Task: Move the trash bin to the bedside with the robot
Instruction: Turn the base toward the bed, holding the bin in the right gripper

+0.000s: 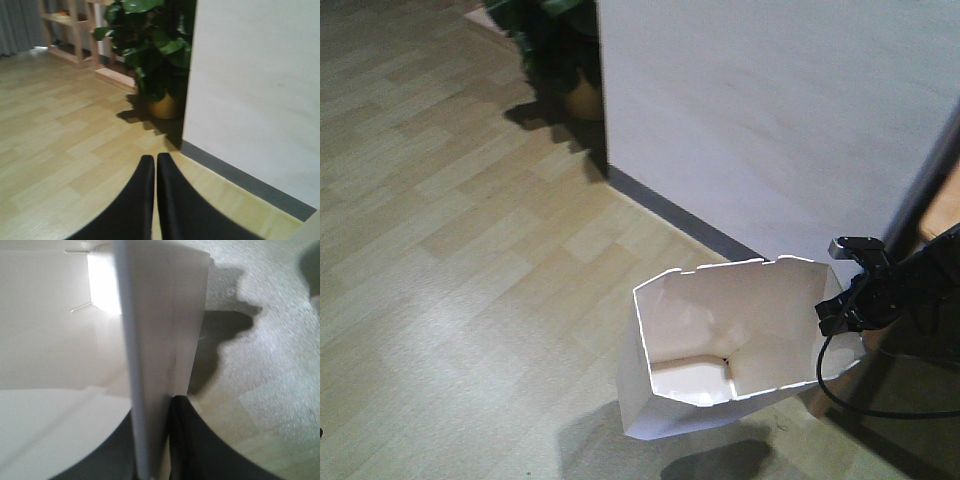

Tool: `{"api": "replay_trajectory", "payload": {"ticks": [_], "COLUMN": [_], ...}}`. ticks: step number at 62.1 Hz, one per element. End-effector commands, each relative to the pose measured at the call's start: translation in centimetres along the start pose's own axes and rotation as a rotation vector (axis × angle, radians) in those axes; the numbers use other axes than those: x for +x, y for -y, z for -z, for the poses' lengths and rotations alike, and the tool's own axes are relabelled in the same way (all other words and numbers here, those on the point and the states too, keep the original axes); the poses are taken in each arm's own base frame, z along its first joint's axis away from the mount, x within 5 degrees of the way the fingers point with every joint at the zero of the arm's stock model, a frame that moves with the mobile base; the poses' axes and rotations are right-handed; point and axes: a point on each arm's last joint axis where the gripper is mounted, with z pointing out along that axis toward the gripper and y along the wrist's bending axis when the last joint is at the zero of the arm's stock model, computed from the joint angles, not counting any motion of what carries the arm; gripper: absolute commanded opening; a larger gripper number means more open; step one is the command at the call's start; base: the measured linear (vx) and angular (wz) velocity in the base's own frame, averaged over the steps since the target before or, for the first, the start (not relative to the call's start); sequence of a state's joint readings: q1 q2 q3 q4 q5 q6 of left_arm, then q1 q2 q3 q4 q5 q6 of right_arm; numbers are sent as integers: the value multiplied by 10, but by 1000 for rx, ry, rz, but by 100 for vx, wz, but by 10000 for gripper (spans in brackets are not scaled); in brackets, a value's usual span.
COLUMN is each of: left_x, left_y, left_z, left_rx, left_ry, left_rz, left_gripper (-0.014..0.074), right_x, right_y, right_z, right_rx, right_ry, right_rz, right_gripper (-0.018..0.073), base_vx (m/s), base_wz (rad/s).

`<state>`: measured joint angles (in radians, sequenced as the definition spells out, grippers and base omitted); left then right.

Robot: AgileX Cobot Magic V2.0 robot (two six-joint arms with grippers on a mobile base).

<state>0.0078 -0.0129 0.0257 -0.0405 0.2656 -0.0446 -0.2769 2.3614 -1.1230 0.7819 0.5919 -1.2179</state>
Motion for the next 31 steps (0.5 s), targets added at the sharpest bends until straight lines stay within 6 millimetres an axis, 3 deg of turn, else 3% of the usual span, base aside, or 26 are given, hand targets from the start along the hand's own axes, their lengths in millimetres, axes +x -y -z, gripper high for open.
{"api": "replay_trajectory", "payload": {"ticks": [1, 31], "left_x": [-3, -3], "left_y": [0, 0], "left_z": [0, 0], "left_rx": [4, 4], "left_ry": [71, 71], "left_rz": [10, 10], "left_gripper": [-6, -6], "right_x": [-17, -17], "right_y": [-17, -17], "right_z": [29, 29], "right_rx": [-114, -114], "right_ry": [70, 70], "right_rz": [-19, -19], "right_gripper": [-5, -5], "base_vx": [9, 14], "base_wz": [56, 61]}}
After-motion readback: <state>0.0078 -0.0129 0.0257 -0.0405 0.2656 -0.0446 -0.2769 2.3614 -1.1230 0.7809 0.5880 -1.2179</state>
